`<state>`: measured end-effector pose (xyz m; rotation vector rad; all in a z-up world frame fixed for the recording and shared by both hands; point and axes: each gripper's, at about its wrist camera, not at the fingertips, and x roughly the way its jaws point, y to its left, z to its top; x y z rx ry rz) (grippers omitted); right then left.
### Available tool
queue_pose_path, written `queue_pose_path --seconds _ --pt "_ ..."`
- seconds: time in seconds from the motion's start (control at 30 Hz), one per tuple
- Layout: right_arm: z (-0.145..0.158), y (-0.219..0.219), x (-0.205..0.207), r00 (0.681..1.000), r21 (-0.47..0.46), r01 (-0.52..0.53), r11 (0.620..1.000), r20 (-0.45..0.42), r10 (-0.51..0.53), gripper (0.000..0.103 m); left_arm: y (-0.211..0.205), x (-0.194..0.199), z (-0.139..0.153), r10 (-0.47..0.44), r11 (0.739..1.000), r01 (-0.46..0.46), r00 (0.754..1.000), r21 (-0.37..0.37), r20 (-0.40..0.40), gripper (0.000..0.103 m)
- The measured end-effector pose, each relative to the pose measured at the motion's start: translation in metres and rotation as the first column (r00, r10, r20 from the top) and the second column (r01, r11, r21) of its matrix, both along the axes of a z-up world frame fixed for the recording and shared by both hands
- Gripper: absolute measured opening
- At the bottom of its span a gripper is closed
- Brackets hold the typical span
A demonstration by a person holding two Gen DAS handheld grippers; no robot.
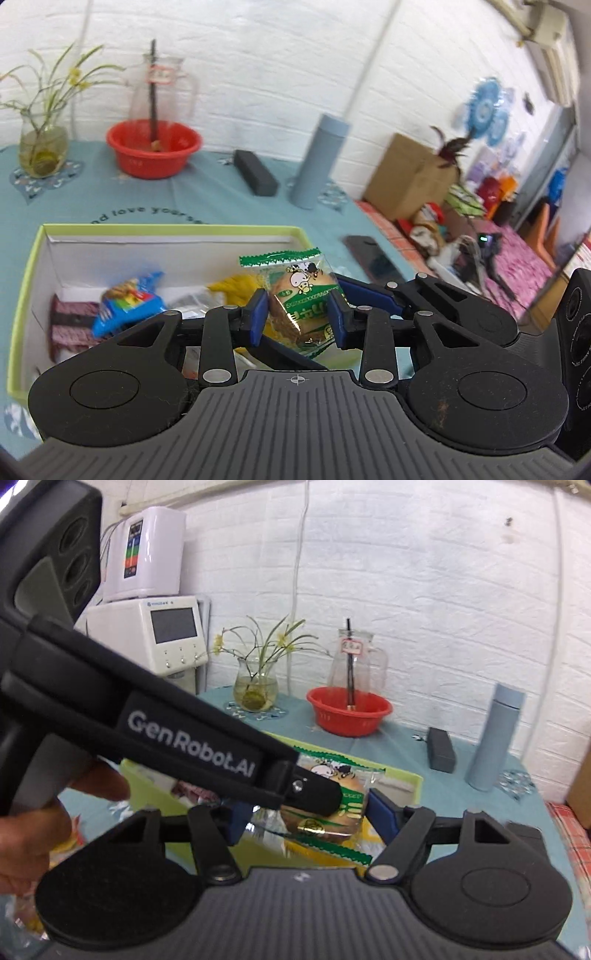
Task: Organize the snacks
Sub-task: 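Carry the green-wrapped cake into the green box and open the left gripper, then move the left gripper to the red dates bag and grasp it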
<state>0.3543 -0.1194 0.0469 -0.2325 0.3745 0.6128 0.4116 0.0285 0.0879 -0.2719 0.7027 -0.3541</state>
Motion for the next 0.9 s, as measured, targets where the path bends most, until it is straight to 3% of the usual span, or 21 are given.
queue_pose_path --seconds 0.17,0.27,0.33,0.37,0.4,0.43,0.5,0.63,0.77,0.9 --pt "-0.025 0.031 0.067 0.992 -0.022 -0.038 0.999 -0.121 0.036 0.076 0.015 0.054 -0.041 0.019 1.000 -0.018 0.992 0.016 -0.127 0.012" --pt "-0.038 0.036 0.083 0.981 -0.013 -0.056 0.998 -0.188 0.053 0.076 0.019 0.060 -0.056 0.013 1.000 -0.013 0.990 -0.003 -0.140 0.020" --pt "-0.038 0.038 0.083 0.979 -0.027 -0.058 0.998 -0.197 0.052 0.076 0.026 0.060 -0.054 -0.006 0.997 -0.005 0.989 -0.077 -0.151 0.030" --pt "-0.038 0.036 0.078 0.983 -0.031 -0.056 0.998 -0.179 0.050 0.082 0.029 0.058 -0.049 -0.011 0.995 -0.003 0.990 -0.102 -0.138 0.033" --pt "-0.036 0.033 0.075 0.985 -0.021 -0.051 0.998 -0.167 0.047 0.095 0.031 0.053 -0.042 -0.008 0.994 -0.005 0.993 -0.112 -0.115 0.036" --pt "-0.033 0.027 0.071 0.987 -0.010 -0.058 0.998 -0.154 0.055 0.095 0.033 0.046 -0.032 -0.001 0.994 -0.009 0.996 -0.113 -0.086 0.038" --pt "-0.021 0.016 0.056 0.991 0.007 -0.068 0.998 -0.112 0.068 0.094 0.037 0.026 -0.012 0.014 0.993 -0.017 1.000 -0.115 -0.028 0.054" --pt "0.008 -0.005 0.020 0.998 0.039 -0.067 0.997 -0.010 0.067 0.094 0.044 -0.028 0.017 0.015 0.994 -0.008 0.998 -0.107 0.062 0.063" --pt "0.017 -0.033 -0.024 0.997 0.122 -0.079 0.989 -0.005 0.080 0.094 0.046 -0.085 0.015 0.017 0.994 -0.008 0.996 -0.109 0.085 0.067" --pt "-0.003 -0.054 -0.075 0.996 0.139 -0.058 0.989 -0.055 0.066 0.094 0.043 -0.136 -0.006 -0.007 0.995 0.012 0.999 -0.094 0.048 0.067"
